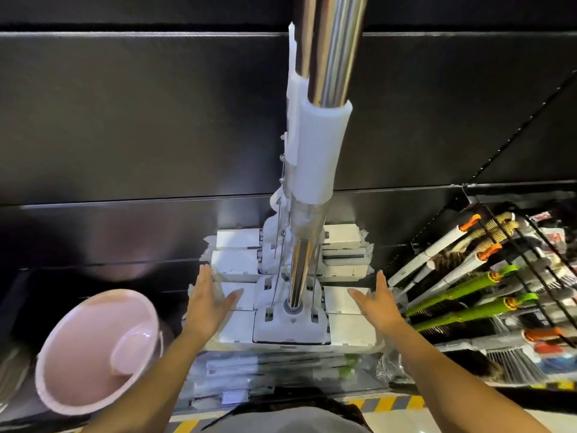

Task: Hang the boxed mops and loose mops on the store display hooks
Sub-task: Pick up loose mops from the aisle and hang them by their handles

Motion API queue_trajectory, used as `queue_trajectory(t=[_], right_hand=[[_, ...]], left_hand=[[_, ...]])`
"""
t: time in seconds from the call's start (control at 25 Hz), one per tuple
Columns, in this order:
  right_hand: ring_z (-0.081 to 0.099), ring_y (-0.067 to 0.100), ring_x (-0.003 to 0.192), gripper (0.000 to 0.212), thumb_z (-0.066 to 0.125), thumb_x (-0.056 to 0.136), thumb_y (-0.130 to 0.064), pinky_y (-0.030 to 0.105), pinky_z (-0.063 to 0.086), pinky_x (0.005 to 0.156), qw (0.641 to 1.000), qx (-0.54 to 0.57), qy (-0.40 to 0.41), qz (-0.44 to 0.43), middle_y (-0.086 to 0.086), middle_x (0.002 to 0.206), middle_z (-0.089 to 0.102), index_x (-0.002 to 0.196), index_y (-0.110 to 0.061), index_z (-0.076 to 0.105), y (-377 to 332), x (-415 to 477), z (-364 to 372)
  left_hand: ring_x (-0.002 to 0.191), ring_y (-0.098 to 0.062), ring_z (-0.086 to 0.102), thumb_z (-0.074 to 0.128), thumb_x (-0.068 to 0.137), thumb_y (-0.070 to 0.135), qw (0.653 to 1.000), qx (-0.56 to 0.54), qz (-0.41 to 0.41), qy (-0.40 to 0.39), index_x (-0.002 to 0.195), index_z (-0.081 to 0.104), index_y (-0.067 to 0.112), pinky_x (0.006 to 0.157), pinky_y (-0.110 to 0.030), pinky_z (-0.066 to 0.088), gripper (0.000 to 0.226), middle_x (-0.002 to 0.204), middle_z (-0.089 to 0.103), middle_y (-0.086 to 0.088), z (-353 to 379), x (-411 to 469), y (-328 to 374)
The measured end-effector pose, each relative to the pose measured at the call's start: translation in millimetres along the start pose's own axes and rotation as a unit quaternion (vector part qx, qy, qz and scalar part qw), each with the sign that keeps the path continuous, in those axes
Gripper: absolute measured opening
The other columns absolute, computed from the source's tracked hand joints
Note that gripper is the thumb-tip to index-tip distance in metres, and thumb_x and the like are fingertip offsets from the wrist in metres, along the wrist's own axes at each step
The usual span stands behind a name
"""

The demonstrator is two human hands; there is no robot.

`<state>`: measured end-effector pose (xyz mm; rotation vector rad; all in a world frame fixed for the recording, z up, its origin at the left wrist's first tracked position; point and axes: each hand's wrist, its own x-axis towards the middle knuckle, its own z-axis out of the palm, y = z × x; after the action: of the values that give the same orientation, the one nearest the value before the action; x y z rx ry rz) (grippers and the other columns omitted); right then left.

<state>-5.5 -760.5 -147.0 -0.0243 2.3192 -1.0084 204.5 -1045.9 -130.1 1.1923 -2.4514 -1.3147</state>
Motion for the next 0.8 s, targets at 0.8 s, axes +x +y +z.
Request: queue_trajectory(t=[0.8], right_hand=[[0.056, 0.025, 0.111, 0.081, 0.069, 0.088, -0.025, 0.036, 0.045, 0.092, 0.994, 0.065, -0.067, -0.053, 0.011, 0.130, 0.057, 0.152, -0.019, 0.020, -3, 18, -13]], left_hand=[[0.142, -0.019, 0.034, 0.069, 0.089, 0.037, 0.989, -0.084, -0.113, 0.033, 0.156, 0.012, 0.025, 0.115, -0.039, 0.032, 0.088, 0.157, 0.032, 0.008, 10, -22, -3]])
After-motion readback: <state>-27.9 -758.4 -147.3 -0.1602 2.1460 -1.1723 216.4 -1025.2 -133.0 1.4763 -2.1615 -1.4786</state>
